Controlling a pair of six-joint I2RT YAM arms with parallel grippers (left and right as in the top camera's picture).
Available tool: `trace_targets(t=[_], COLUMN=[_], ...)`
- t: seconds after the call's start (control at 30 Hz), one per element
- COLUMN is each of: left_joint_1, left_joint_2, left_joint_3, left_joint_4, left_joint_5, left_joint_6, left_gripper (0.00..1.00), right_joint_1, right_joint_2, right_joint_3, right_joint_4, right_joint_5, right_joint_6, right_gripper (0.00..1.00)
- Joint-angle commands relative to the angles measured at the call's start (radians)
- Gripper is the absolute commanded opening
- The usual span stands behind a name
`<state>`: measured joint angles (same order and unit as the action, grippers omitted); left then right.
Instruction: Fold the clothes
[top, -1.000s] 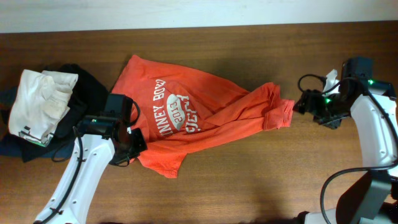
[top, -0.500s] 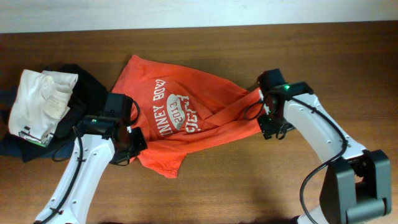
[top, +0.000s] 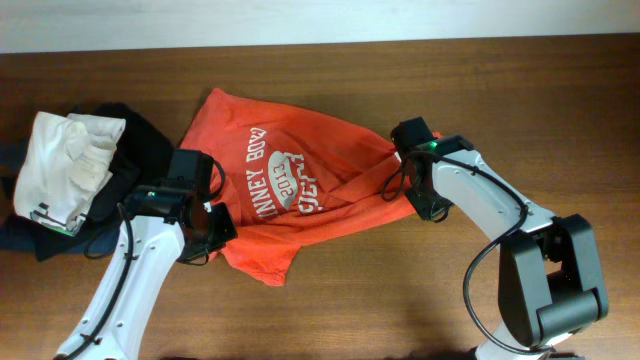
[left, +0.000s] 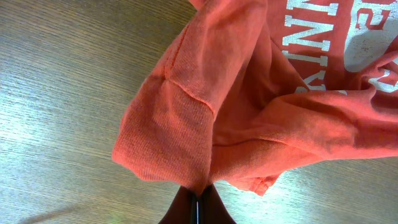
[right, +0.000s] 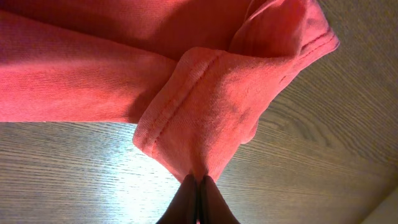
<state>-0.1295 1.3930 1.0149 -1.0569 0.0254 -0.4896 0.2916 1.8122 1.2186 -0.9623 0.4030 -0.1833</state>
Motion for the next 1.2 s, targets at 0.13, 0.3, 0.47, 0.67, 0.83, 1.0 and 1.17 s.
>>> trace_targets(t=[0.13, 0.3, 0.47, 0.67, 0.83, 1.0, 1.17], left_joint_1=[0.003, 0.003, 0.003, 0.003, 0.003, 0.003, 0.003], left_joint_2=[-0.008, -0.008, -0.008, -0.008, -0.008, -0.008, -0.008], left_joint_3=[-0.003, -0.003, -0.003, -0.003, -0.003, -0.003, -0.003], left_joint_4=[0.002, 0.002, 0.002, 0.002, 0.002, 0.01, 0.01], left_joint_5=[-0.004, -0.004, -0.004, -0.004, -0.004, -0.004, -0.004], left_joint_6=[0.013, 0.013, 0.013, 0.013, 0.013, 0.013, 0.013], left_gripper=[0.01, 0.01, 0.01, 0.01, 0.01, 0.01, 0.01], right_joint_1=[0.003, 0.004, 0.003, 0.003, 0.001, 0.001, 0.001], right_joint_2=[0.002, -0.042, -0.042, -0.042, -0.042, -0.042, -0.042], right_joint_3=[0.031, 0.024, -0.126, -0.153, -0.156, -0.156, -0.234], right_joint_4=[-0.043, -0.049, 0.081, 0.249, 0.24, 0.155, 0.289], right_joint_5=[-0.109, -0.388, -0.297, -0.09, -0.037, -0.006, -0.025], right_joint_6=[0.304, 0.751, 0.88, 0.88, 0.88, 0.88, 0.879], right_gripper=[0.32, 0.38, 0.39, 0.52, 0.52, 0.49, 0.5])
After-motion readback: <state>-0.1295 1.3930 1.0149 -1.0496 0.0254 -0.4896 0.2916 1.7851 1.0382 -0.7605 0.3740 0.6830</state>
